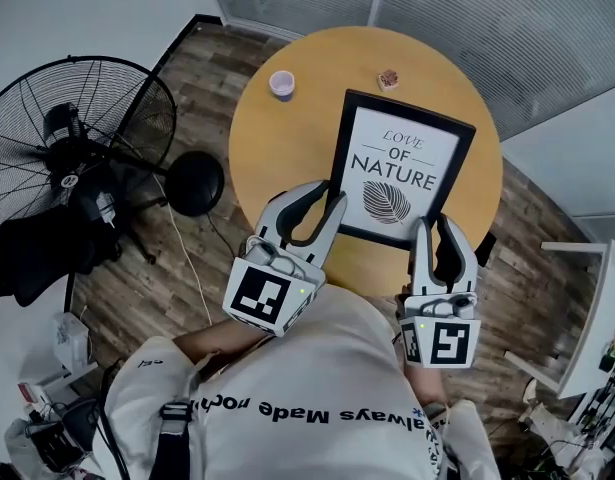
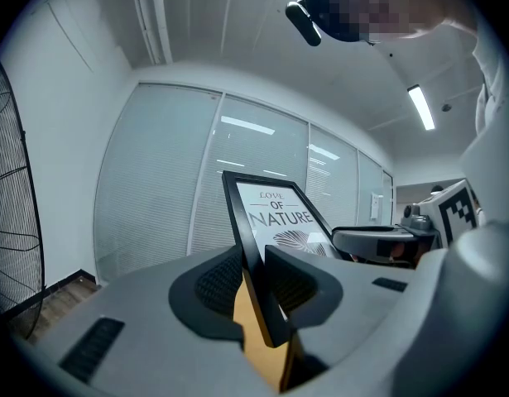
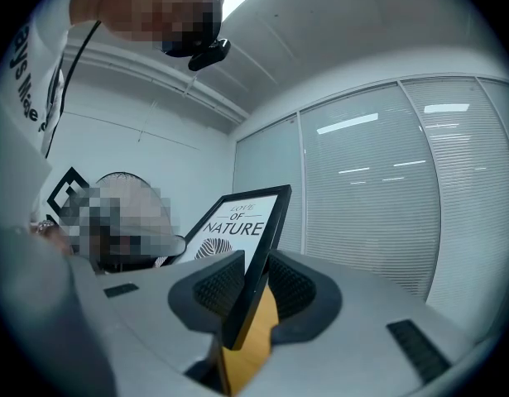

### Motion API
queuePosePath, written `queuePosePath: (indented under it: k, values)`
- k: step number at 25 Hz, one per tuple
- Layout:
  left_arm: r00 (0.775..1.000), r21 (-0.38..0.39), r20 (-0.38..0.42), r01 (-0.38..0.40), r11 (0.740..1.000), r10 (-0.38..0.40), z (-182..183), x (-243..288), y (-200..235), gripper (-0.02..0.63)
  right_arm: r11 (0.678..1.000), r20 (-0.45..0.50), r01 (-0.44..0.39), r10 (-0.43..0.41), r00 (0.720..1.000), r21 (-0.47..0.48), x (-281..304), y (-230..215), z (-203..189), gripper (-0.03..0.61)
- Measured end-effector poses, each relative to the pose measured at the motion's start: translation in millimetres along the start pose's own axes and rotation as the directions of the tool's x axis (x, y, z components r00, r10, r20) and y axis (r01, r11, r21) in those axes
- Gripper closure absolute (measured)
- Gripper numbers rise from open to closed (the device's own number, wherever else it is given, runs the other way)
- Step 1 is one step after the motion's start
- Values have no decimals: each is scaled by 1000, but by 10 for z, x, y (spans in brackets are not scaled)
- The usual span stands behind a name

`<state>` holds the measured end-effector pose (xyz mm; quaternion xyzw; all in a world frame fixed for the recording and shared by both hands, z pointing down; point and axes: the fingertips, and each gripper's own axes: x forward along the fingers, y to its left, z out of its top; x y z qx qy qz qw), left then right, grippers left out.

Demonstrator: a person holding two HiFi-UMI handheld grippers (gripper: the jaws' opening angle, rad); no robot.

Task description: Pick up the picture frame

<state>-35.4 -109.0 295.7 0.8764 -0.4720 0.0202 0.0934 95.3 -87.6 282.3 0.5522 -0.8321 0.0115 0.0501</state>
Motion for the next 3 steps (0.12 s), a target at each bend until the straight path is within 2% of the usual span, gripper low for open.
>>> queuePosePath:
  k: [3]
  values:
    - [1000,0,0,-1,1000,1,-22,7,-3,515,1000,1,-1,1,1000,0,3,-6,-20,472]
